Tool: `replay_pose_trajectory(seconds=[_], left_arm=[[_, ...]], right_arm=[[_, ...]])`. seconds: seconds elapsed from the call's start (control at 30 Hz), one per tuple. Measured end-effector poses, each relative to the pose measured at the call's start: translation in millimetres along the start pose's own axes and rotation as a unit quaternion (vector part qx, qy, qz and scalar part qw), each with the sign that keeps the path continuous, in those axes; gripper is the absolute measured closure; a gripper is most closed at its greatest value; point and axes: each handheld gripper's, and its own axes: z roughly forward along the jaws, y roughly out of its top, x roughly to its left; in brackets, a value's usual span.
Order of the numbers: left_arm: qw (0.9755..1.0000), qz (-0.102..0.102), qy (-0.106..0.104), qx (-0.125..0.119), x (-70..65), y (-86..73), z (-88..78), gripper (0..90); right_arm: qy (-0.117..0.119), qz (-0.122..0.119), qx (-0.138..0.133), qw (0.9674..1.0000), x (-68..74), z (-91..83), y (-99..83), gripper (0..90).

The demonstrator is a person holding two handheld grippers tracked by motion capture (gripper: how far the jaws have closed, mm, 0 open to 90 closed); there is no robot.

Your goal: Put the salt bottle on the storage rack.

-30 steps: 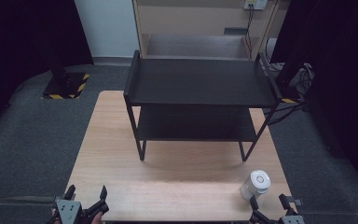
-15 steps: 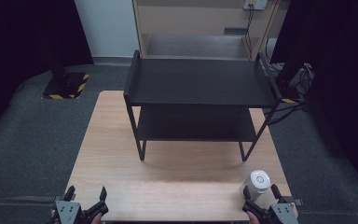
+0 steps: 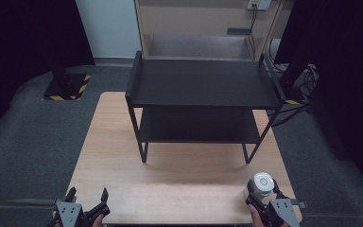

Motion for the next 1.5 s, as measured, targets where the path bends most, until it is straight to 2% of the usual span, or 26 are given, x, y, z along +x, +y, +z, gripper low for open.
replay_pose_trajectory(seconds=[0.13, 0.53, 0.6, 0.7, 0.8, 0.83, 0.87, 1.07, 1.27, 1.5], left_arm=[[1.0000, 0.001, -0.001, 0.002, 0.0, 0.0, 0.5, 0.8], [1.0000, 0.001, -0.003, 0.001, 0.2, -0.1, -2.1, 1.1], [1.0000, -0.001, -0.002, 0.000, 0.7, -0.3, -2.9, 1.2], [1.0000, -0.002, -0.002, 0.000, 1.7, -0.9, -3.4, 1.2], [1.0000, -0.003, -0.004, 0.001, 2.1, -1.5, -3.7, 1.2], [1.0000, -0.003, -0.005, 0.001, 2.2, -1.7, -3.7, 1.2], [1.0000, -0.004, -0.006, 0.001, 2.1, -1.9, -3.9, 1.2], [0.9999, -0.011, -0.010, 0.001, 1.6, -3.4, -4.4, 1.2], [0.9998, -0.012, -0.013, -0.003, 0.2, -2.9, -3.8, 1.2], [0.9997, -0.014, -0.014, -0.011, 0.6, -1.7, -4.6, 1.3]], right_arm=[[0.006, -0.001, 0.004, 1.0000, -2.6, -0.8, 1.4, 30.7], [0.001, -0.010, 0.022, 0.9997, 1.3, -2.8, 11.1, 31.6], [0.004, -0.002, 0.026, 0.9996, 1.2, -3.9, 14.5, 31.7], [0.011, -0.005, 0.025, 0.9996, 3.4, -7.9, 22.7, 31.8], [0.022, -0.004, 0.022, 0.9995, 5.9, -11.6, 36.0, 31.7], [0.029, -0.002, 0.020, 0.9994, 7.9, -13.0, 46.9, 31.7], [0.029, -0.002, 0.020, 0.9994, 7.9, -13.0, 46.9, 31.7], [0.052, 0.009, 0.012, 0.9986, 12.5, -9.9, 83.8, 31.7], [0.072, 0.006, 0.005, 0.9974, 20.2, 4.7, 120.4, 31.7], [0.087, 0.005, -0.004, 0.9962, 32.1, 29.1, 148.8, 31.7]])
